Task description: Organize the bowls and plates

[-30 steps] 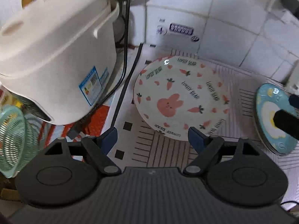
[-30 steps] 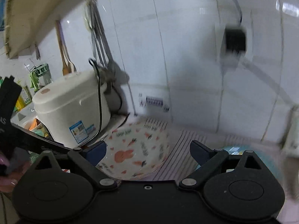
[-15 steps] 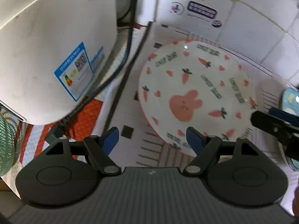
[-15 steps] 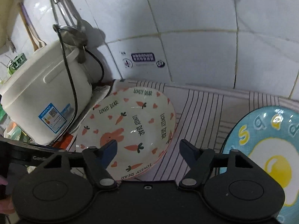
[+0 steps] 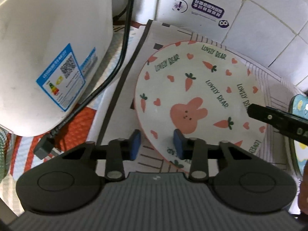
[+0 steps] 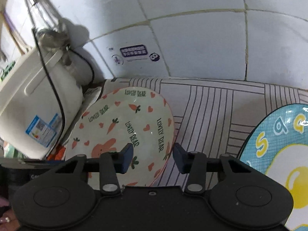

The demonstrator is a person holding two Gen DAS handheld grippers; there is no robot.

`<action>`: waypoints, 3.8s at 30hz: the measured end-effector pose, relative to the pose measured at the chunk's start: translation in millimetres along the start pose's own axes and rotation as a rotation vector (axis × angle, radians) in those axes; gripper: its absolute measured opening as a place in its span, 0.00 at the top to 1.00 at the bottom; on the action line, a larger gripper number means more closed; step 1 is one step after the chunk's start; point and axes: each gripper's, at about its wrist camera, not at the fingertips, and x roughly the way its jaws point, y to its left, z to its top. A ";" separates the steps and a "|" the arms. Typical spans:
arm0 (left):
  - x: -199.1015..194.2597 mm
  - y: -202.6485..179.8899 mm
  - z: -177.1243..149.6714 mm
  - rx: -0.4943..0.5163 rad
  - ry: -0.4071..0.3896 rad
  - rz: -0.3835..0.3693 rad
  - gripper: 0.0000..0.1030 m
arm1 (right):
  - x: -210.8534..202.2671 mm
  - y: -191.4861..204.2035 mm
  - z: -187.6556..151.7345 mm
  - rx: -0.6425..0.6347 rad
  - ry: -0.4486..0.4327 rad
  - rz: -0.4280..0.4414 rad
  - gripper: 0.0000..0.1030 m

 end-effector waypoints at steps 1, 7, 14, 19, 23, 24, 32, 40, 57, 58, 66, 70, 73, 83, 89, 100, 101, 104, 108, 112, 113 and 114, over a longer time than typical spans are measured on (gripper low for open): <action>0.8 -0.8 0.2 -0.010 0.001 -0.003 0.70 | 1.1 -0.8 0.7 -0.001 0.000 -0.003 0.58; 2.1 0.5 -0.6 -0.083 -0.012 -0.006 0.70 | 12.3 -4.3 -0.6 -0.030 0.032 -0.038 0.83; 2.7 -3.7 3.6 -0.066 0.004 -0.011 0.63 | 19.2 -10.9 -3.6 0.001 0.024 0.023 0.80; 0.5 -9.0 5.0 -0.060 0.004 0.008 0.62 | 17.9 -10.5 -0.9 -0.023 0.048 0.037 0.79; -21.3 -13.5 -0.7 -0.024 -0.037 -0.032 0.65 | 6.6 -10.2 -0.9 -0.083 0.027 0.063 0.79; -27.4 -16.2 -3.5 -0.021 -0.039 -0.039 0.65 | 0.5 -9.5 -0.5 -0.084 0.012 0.064 0.79; -58.8 -51.6 -30.0 0.043 -0.071 -0.089 0.63 | -51.9 -25.9 -10.4 -0.082 -0.056 0.100 0.79; -80.7 -113.9 -40.1 0.160 -0.072 -0.173 0.63 | -129.3 -58.3 -39.0 -0.091 -0.143 0.058 0.79; -49.6 -213.2 -43.6 0.266 0.044 -0.293 0.63 | -200.9 -145.5 -73.0 0.036 -0.244 -0.071 0.79; -45.5 -215.0 -42.2 0.258 0.062 -0.291 0.63 | -199.6 -149.3 -73.4 0.042 -0.244 -0.071 0.79; -27.3 -231.9 -33.9 0.288 0.127 -0.241 0.63 | -188.3 -168.0 -79.2 0.081 -0.224 -0.078 0.79; -18.5 -235.0 -28.9 0.275 0.166 -0.222 0.63 | -181.4 -168.3 -80.9 0.085 -0.203 -0.094 0.79; -14.4 -231.5 -26.3 0.228 0.196 -0.220 0.63 | -179.5 -165.2 -79.3 0.104 -0.178 -0.119 0.79; -6.6 -237.4 -24.2 0.225 0.221 -0.179 0.62 | -171.1 -153.7 -67.0 0.049 -0.080 -0.187 0.79; -6.4 -242.6 -21.4 0.245 0.240 -0.152 0.63 | -168.3 -150.0 -61.9 0.050 -0.061 -0.225 0.79; -5.1 -256.3 -19.7 0.294 0.271 -0.087 0.63 | -157.8 -122.7 -51.5 0.040 0.020 -0.401 0.70; -4.9 -258.2 -20.1 0.300 0.269 -0.086 0.63 | -155.5 -120.8 -51.9 0.036 0.031 -0.417 0.69; -5.5 -264.6 -22.7 0.340 0.260 -0.071 0.63 | -149.1 -115.5 -54.2 -0.002 0.039 -0.480 0.65; -7.2 -264.3 -22.8 0.355 0.263 -0.069 0.65 | -146.6 -119.7 -54.5 0.002 0.030 -0.489 0.65; -10.7 -257.2 -23.7 0.344 0.245 -0.079 0.72 | -143.5 -121.9 -57.3 -0.017 0.021 -0.486 0.66; -12.0 -254.6 -24.3 0.330 0.242 -0.087 0.73 | -142.7 -121.8 -57.9 -0.027 0.019 -0.492 0.66; -12.9 -251.9 -24.2 0.316 0.241 -0.097 0.74 | -142.2 -121.3 -58.8 -0.039 0.016 -0.495 0.66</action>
